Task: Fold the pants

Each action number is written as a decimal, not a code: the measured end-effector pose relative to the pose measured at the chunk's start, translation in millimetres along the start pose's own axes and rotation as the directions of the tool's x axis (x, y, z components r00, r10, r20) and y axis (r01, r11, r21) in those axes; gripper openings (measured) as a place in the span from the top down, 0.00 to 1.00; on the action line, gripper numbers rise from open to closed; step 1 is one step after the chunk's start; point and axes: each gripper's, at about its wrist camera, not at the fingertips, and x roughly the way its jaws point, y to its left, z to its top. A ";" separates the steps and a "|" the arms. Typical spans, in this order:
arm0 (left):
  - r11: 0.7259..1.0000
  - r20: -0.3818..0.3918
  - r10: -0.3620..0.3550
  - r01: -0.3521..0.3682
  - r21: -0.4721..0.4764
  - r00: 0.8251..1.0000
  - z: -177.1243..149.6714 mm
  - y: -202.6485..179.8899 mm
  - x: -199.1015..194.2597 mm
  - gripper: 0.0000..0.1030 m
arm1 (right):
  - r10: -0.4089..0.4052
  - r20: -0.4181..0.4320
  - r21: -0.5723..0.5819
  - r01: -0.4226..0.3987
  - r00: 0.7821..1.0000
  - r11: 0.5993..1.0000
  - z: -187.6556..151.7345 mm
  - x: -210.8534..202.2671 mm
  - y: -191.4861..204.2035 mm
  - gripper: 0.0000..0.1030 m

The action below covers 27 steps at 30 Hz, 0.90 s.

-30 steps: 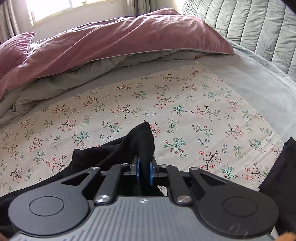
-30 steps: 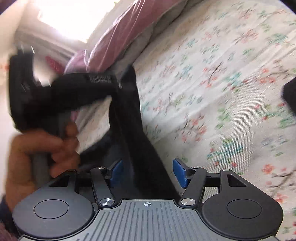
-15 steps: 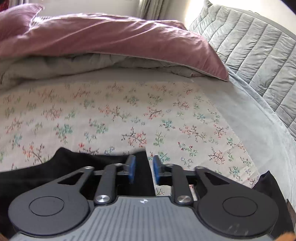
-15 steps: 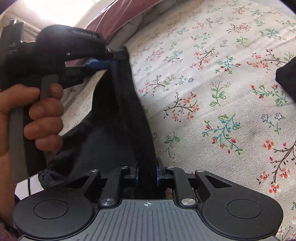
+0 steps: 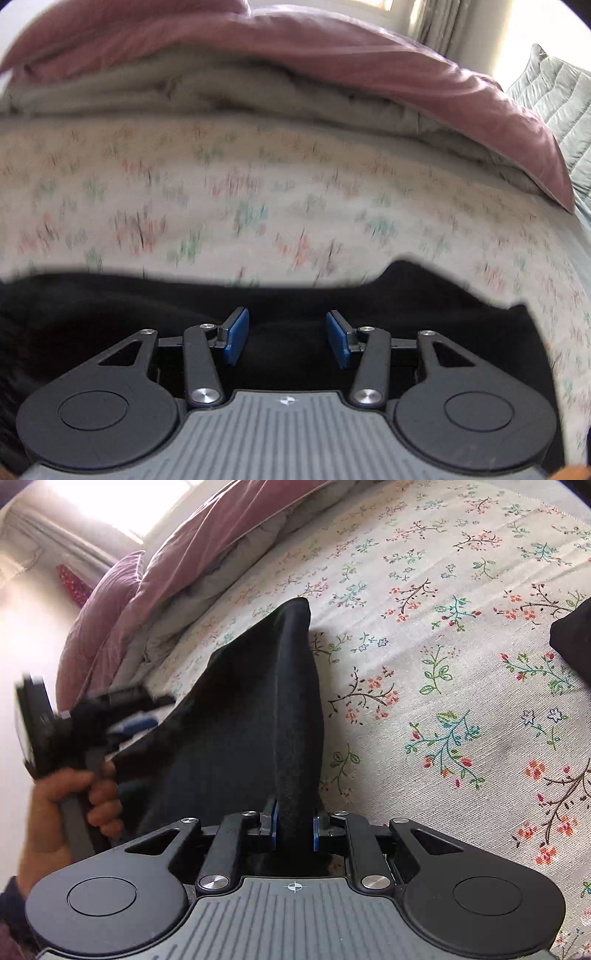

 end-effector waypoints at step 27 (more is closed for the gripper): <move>0.965 0.117 0.148 -0.169 0.199 0.982 -122.5 -23.8 -100.2 0.18 | -0.021 0.020 -0.026 0.022 1.000 0.999 0.5 0.5 6.2 0.84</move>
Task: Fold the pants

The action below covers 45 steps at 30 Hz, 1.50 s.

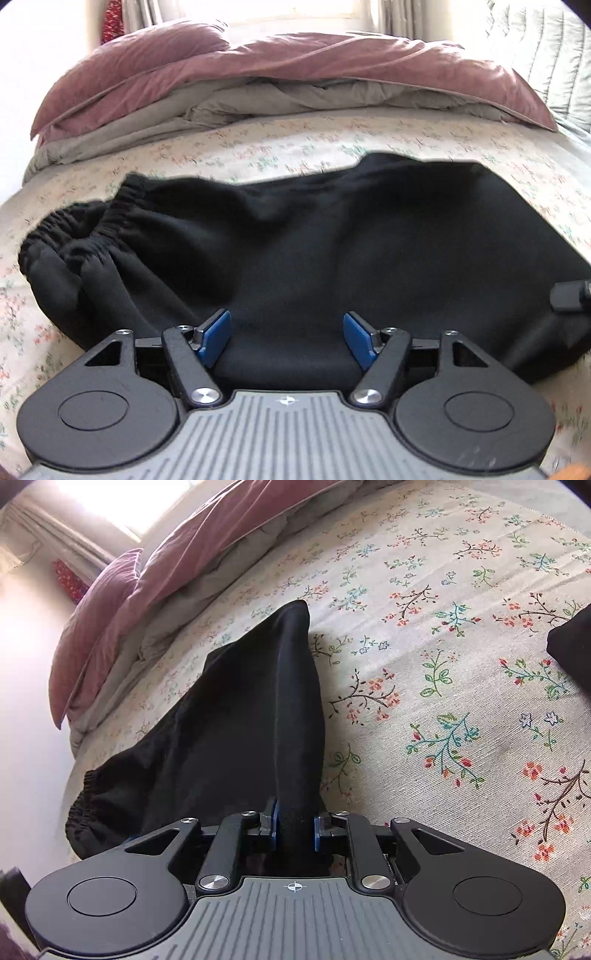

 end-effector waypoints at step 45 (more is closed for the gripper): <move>0.837 -0.196 -0.120 0.205 0.508 0.973 144.0 -177.4 62.1 0.72 | 0.002 0.220 -0.378 0.083 0.976 0.922 -38.6 -13.5 74.5 0.86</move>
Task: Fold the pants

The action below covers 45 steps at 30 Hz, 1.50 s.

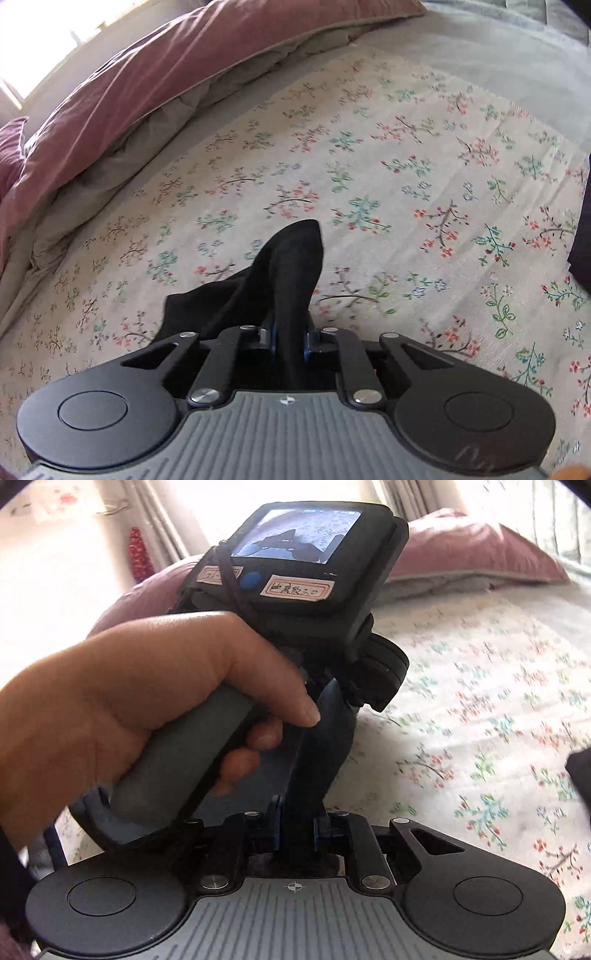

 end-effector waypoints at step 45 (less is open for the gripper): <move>0.828 0.260 -0.167 0.278 -0.487 0.951 -175.8 300.4 -72.0 0.75 | 0.229 -0.016 -0.412 -0.215 0.973 0.885 -25.3 33.9 220.0 0.86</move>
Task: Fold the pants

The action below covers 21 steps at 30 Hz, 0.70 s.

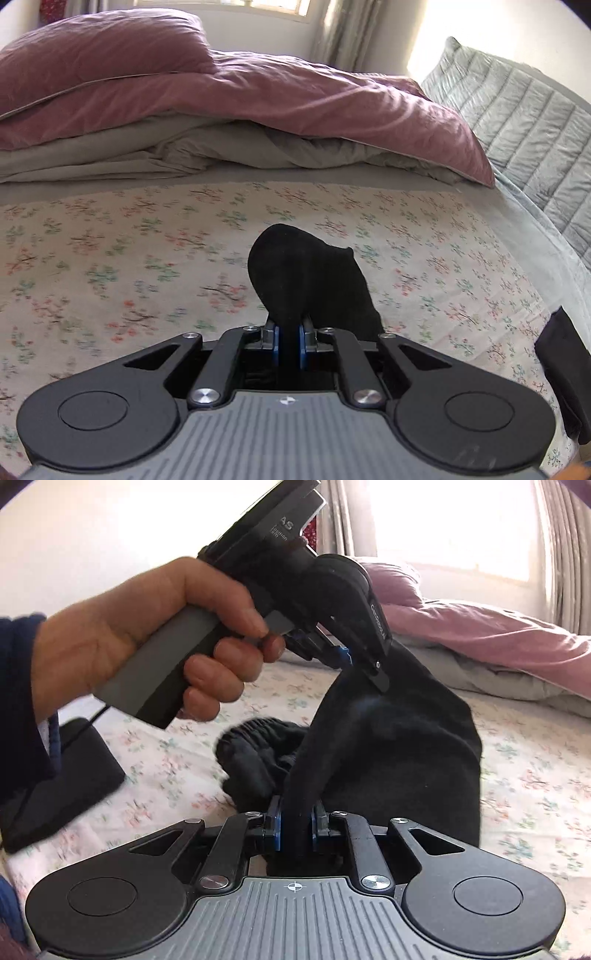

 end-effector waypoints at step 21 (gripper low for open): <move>0.946 0.100 -0.012 0.044 -0.322 0.995 -73.5 123.7 20.5 0.71 | 0.086 -0.077 -0.054 -0.090 0.993 0.994 0.1 79.2 52.6 0.86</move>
